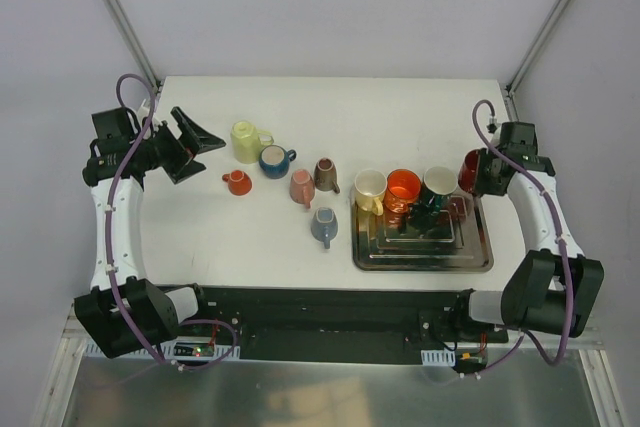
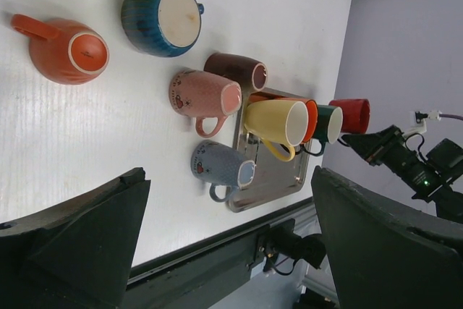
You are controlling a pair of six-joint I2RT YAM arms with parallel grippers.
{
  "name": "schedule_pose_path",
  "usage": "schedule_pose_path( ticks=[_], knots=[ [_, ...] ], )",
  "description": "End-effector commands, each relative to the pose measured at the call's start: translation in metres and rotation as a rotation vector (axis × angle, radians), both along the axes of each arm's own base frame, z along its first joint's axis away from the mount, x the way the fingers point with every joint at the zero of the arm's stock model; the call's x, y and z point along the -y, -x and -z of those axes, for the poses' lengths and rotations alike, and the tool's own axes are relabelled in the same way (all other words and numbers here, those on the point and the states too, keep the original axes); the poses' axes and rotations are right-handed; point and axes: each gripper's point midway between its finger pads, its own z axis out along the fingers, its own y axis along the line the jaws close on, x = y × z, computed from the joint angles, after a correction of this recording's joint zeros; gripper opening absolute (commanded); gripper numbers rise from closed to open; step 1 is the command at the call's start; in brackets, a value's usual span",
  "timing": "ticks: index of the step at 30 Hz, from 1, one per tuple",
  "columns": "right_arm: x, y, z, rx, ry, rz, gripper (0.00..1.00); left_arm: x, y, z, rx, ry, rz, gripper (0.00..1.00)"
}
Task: Turn the mug right side up
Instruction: Place the cup on the tray.
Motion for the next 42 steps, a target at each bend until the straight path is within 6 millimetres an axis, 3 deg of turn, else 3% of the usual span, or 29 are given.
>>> schedule_pose_path(
  ticks=[1,15,27,35,39,42],
  knots=[
    [-0.006,0.002,-0.014,0.07,-0.032,0.025,0.0,0.0,-0.005,-0.02,0.061,0.01,0.005,0.99],
    [-0.02,0.026,0.022,-0.041,-0.101,0.017,0.0,-0.001,-0.005,-0.021,0.065,0.002,-0.003,0.99],
    [-0.018,0.019,0.045,-0.05,-0.09,-0.002,0.01,-0.001,-0.004,-0.016,0.056,0.002,-0.002,0.99],
    [-0.019,0.014,0.04,-0.043,-0.099,-0.003,0.35,-0.002,-0.002,-0.011,0.048,-0.003,-0.008,0.99],
    [-0.018,0.02,0.018,-0.039,-0.096,0.004,0.48,-0.002,-0.002,-0.012,0.065,-0.017,0.006,0.99],
    [-0.018,0.021,-0.004,-0.013,-0.106,0.027,0.54,-0.004,-0.004,-0.01,0.082,-0.056,0.015,0.99]
  ],
)
